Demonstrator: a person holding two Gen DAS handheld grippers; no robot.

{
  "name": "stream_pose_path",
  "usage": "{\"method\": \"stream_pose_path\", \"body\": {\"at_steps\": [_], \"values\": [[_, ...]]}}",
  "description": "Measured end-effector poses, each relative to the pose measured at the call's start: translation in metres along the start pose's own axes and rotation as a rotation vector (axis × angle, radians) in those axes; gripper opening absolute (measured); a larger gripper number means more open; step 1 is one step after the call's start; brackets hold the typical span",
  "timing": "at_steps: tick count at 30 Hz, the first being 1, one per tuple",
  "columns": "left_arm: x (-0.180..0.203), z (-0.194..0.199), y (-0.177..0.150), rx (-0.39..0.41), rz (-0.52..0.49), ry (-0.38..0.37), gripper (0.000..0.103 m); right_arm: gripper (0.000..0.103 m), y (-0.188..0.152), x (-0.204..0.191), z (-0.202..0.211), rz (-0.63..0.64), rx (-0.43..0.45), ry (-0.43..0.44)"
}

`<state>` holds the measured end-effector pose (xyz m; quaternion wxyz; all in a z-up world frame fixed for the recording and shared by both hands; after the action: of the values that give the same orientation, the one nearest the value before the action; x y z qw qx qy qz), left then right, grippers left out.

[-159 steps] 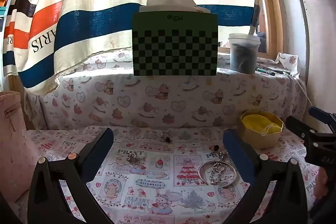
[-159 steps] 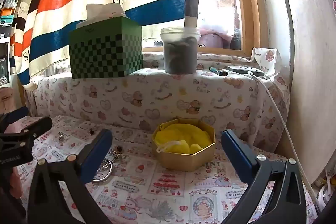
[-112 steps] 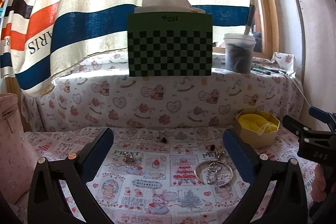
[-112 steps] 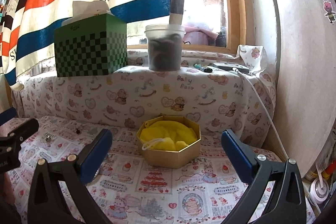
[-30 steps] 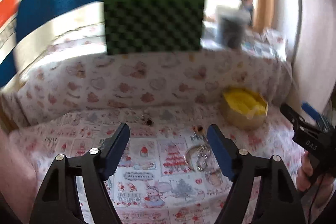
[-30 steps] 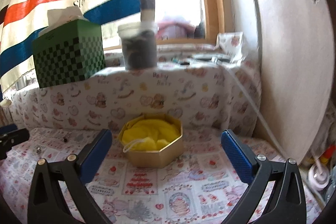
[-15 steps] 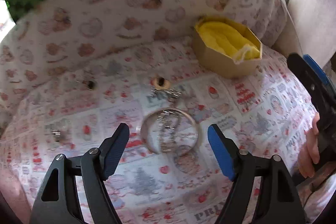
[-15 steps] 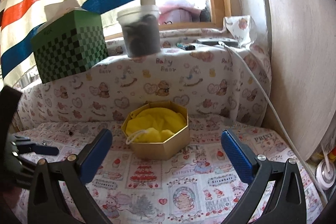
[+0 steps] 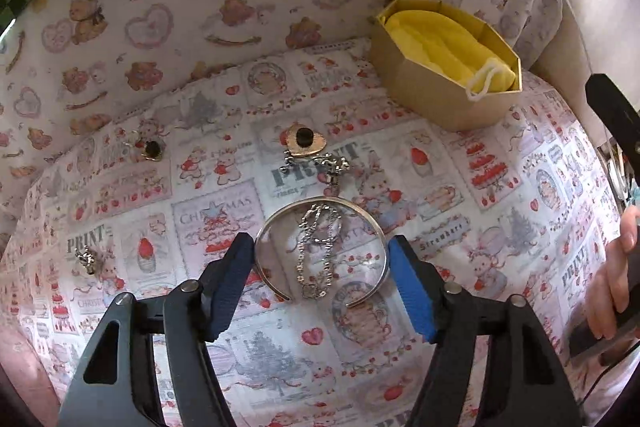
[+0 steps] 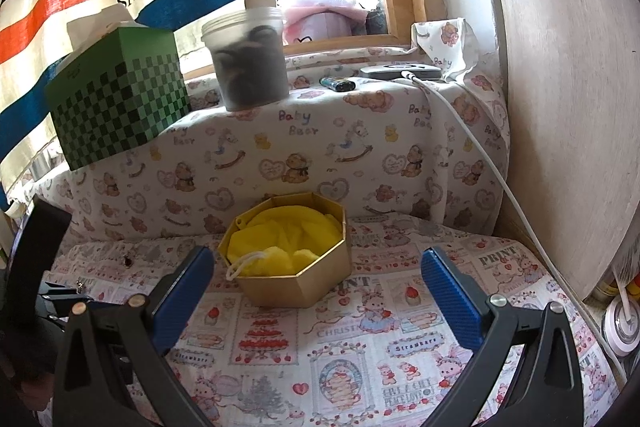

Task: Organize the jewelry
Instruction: 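Lower the left tool onto the silver bangle and close on it, then grasp the gold pendant with the right tool while the left tool lifts the bangle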

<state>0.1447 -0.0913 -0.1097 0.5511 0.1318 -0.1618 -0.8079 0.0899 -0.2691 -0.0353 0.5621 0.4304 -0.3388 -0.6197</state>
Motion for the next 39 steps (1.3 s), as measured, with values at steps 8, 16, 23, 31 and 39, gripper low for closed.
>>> {"method": "stream_pose_path", "body": {"at_steps": [8,16,23,31,39], "values": [[-0.036,0.060,-0.003,0.191,0.100,-0.009,0.067,0.103,-0.002,-0.001,-0.003,0.000,-0.022,0.023],[-0.098,0.091,-0.001,0.369,0.269,0.002,0.067,0.103,-0.004,-0.019,0.001,-0.026,-0.141,0.239],[-0.143,0.093,-0.006,0.387,0.373,-0.001,0.067,0.098,0.002,-0.078,-0.003,0.169,-0.172,0.238],[-0.162,0.098,-0.013,0.426,0.426,0.060,0.068,0.046,0.002,-0.128,-0.057,0.158,-0.379,0.292],[-0.174,0.076,-0.009,0.400,0.476,0.109,0.068,0.017,-0.020,-0.150,-0.111,0.173,-0.494,0.252]]}}
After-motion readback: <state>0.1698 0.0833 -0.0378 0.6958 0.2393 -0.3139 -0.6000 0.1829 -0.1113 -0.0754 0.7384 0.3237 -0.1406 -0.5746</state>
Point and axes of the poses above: each gripper's, at about its wrist camera, not at the fingertips, and z roughly against the way its jaws point, x to its right, y to its top, the point moved 6 cm from there along -z, roughly the way its jaws point, and after that the axes turned 4 degrees about y, right-handed, at the moved point
